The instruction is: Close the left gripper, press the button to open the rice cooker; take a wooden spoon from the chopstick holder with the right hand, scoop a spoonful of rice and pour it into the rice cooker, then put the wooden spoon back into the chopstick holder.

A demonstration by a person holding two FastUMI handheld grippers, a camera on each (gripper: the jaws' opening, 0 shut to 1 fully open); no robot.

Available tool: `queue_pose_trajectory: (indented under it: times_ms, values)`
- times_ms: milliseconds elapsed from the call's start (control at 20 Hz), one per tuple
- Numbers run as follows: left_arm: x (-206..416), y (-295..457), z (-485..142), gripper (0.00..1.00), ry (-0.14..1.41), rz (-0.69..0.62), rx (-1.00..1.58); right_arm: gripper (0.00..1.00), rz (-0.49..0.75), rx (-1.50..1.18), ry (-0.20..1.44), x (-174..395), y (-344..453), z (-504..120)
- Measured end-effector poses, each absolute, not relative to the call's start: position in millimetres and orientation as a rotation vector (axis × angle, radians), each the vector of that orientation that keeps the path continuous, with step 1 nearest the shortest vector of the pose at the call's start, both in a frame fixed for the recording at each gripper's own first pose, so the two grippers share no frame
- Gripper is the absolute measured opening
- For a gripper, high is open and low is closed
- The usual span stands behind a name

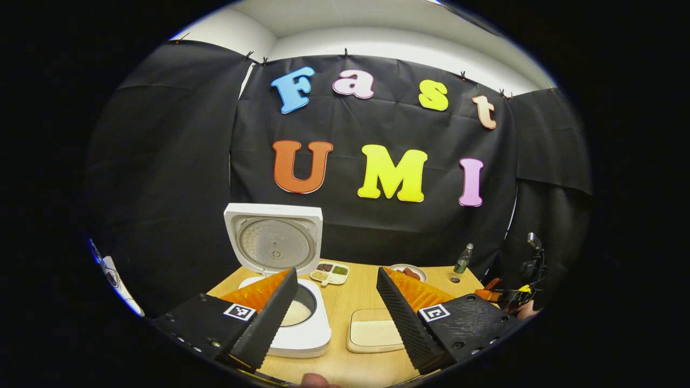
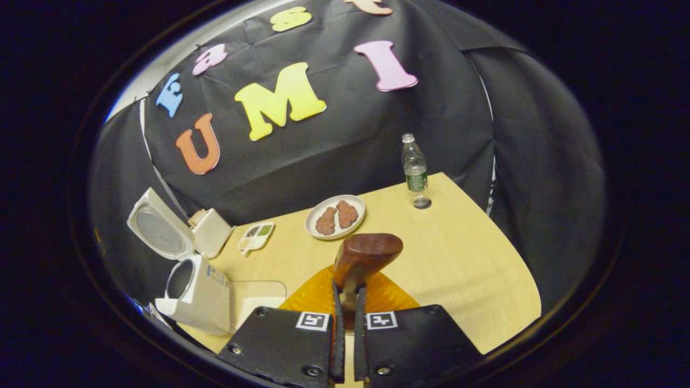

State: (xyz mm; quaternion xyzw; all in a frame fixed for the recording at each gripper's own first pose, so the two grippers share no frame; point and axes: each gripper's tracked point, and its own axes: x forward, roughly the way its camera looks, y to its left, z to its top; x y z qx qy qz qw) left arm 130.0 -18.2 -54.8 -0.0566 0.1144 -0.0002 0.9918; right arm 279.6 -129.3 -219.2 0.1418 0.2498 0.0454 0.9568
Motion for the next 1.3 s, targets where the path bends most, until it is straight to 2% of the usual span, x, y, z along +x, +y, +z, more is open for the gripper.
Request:
queue_pose_trajectory:
  times_ms: [300,450,850,1050,1100,1300]
  values:
    - [136.0,-21.3,-61.6,0.94,0.266,0.019,-0.105,0.14,0.095,0.262,0.523,295.3,-125.9,-253.8]
    - [134.2,-19.8,-60.1,0.95,0.266,0.028,-0.102,0.12,0.099,0.281,0.530,298.3,-125.7,-262.2]
    - [135.1,-25.3,-63.8,0.94,0.276,0.032,-0.101,0.20,0.107,0.360,0.531,295.9,-128.3,-268.5]
    - [136.4,-32.0,-67.1,0.94,0.280,0.015,-0.110,0.41,0.089,0.342,0.530,295.0,-137.9,-267.9]
    - [136.6,-32.7,-67.8,0.95,0.280,0.012,-0.112,0.54,0.082,0.337,0.532,293.1,-140.8,-267.0]
    - [139.9,-32.8,-65.1,0.95,0.265,0.009,-0.126,0.83,0.042,0.323,0.517,290.6,-157.8,-252.5]
